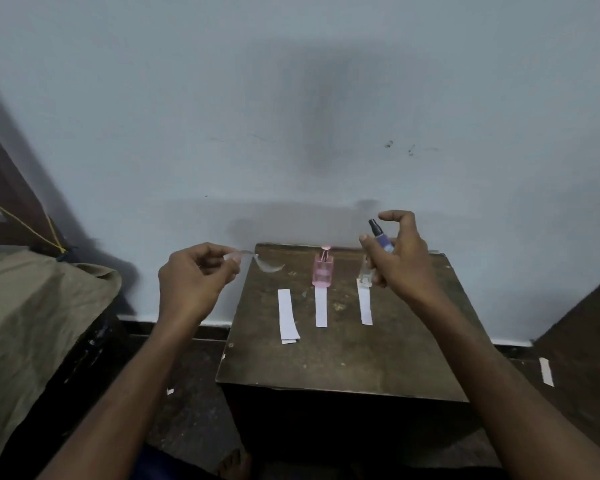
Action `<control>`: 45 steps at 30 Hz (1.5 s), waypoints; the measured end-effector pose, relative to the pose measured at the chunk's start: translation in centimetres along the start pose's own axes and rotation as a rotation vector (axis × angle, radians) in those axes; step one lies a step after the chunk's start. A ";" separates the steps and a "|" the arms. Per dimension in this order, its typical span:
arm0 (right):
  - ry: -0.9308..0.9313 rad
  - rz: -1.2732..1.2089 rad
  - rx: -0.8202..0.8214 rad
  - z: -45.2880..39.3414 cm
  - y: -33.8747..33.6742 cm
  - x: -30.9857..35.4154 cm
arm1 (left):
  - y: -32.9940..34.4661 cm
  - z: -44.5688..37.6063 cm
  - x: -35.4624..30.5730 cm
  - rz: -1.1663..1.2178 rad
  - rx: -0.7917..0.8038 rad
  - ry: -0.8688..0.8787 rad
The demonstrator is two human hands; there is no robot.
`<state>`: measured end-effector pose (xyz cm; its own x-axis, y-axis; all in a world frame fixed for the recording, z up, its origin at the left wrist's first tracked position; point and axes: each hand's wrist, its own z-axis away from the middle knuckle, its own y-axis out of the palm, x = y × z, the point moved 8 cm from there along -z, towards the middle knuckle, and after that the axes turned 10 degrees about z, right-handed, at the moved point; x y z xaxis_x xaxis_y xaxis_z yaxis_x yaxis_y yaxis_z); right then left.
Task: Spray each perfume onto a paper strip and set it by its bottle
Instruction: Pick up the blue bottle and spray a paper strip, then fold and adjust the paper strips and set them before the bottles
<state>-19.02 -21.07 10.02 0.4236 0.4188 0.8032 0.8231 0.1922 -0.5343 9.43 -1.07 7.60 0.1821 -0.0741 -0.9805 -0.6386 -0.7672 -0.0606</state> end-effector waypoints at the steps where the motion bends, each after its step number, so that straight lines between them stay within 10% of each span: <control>1: 0.038 0.016 -0.015 -0.1 -1.0 -1.0 | 1.1 0.5 -0.5 -0.022 0.027 0.029; 12: 0.114 0.070 -0.080 -1.2 -3.9 -5.9 | 5.1 2.5 -3.7 -0.072 0.125 0.206; 18: 0.093 0.114 -0.247 -1.9 -5.7 -7.0 | 7.1 3.4 -4.4 0.477 0.475 0.011; 22: 0.095 0.205 -0.265 -2.0 -6.6 -7.3 | 4.2 0.6 -1.2 -0.503 0.159 0.119; 31: 0.019 0.414 -0.063 -3.1 -4.3 -8.8 | 4.6 1.5 -2.1 0.286 0.099 0.017; 36: 0.043 0.478 -0.004 -3.4 -3.2 -10.4 | 3.7 1.3 -3.4 -0.301 -0.040 0.332; 42: 0.075 0.574 -0.008 -3.6 -2.5 -11.8 | 5.1 1.5 -3.3 0.261 0.083 0.159; 45: 0.079 0.569 -0.015 -3.6 -2.5 -11.9 | 5.1 1.5 -3.4 -0.099 0.079 0.309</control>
<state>-24.74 -29.68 2.72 0.8280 0.3852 0.4075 0.4621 -0.0571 -0.8850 4.44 -3.77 10.37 0.4562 -0.2005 -0.8670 -0.6603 -0.7294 -0.1788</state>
